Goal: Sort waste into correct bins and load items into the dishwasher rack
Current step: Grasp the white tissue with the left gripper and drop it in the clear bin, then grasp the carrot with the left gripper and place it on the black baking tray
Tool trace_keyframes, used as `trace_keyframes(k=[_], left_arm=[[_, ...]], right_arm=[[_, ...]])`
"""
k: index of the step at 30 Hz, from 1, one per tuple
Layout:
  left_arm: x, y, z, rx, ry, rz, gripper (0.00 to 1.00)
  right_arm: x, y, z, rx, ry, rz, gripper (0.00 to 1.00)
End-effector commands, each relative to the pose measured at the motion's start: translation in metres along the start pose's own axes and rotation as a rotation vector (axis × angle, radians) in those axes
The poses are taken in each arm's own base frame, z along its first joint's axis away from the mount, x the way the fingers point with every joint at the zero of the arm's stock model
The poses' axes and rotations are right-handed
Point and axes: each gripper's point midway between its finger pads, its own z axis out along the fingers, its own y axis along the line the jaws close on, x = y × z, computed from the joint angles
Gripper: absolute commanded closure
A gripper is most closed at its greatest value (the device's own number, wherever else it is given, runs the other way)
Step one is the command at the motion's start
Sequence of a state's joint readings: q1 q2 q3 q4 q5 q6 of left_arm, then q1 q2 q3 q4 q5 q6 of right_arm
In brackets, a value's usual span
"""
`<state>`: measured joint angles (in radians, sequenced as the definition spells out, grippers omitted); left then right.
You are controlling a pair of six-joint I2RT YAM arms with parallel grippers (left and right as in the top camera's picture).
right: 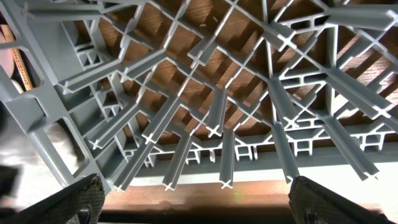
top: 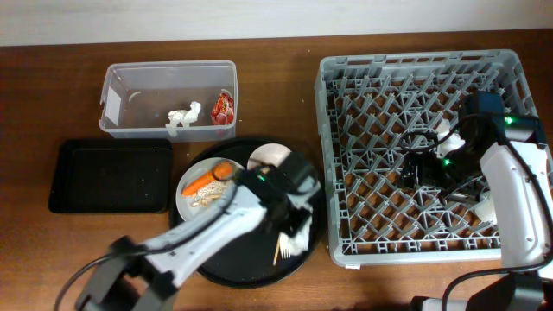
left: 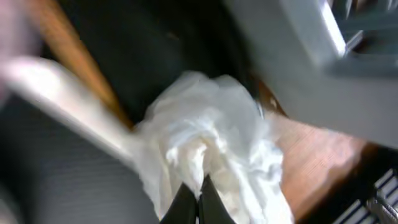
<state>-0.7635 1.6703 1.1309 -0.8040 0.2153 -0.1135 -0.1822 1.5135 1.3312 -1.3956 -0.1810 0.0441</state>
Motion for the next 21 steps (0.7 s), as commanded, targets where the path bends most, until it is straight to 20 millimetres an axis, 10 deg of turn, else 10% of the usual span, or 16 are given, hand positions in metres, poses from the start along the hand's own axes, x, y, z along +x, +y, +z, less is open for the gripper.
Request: trace_keyframes(k=[1, 6, 12, 15, 18, 21], left_arm=[[-0.065, 0.054, -0.103, -0.123, -0.316, -0.049, 0.99], [-0.110, 0.213, -0.192, -0.431, -0.692, -0.323, 0.99], [-0.108, 0.308, -0.154, -0.501, -0.687, -0.458, 0.99], [-0.101, 0.309, -0.168, -0.507, -0.671, -0.473, 0.01], [-0.050, 0.255, -0.172, -0.403, -0.458, -0.494, 0.01], [0.002, 0.211, -0.135, -0.331, -0.152, -0.340, 0.09]], right_arm=[[0.001, 0.000, -0.001, 0.009, -0.001, -0.017, 0.02], [0.000, 0.000, -0.001, 0.009, -0.002, -0.017, 0.02], [-0.001, 0.000, -0.001, 0.009, -0.005, -0.018, 0.02], [-0.001, 0.000, -0.001, 0.009, -0.005, -0.018, 0.02], [-0.001, 0.000, -0.001, 0.008, -0.008, -0.019, 0.02], [-0.001, 0.000, -0.001, 0.008, -0.008, -0.019, 0.02]])
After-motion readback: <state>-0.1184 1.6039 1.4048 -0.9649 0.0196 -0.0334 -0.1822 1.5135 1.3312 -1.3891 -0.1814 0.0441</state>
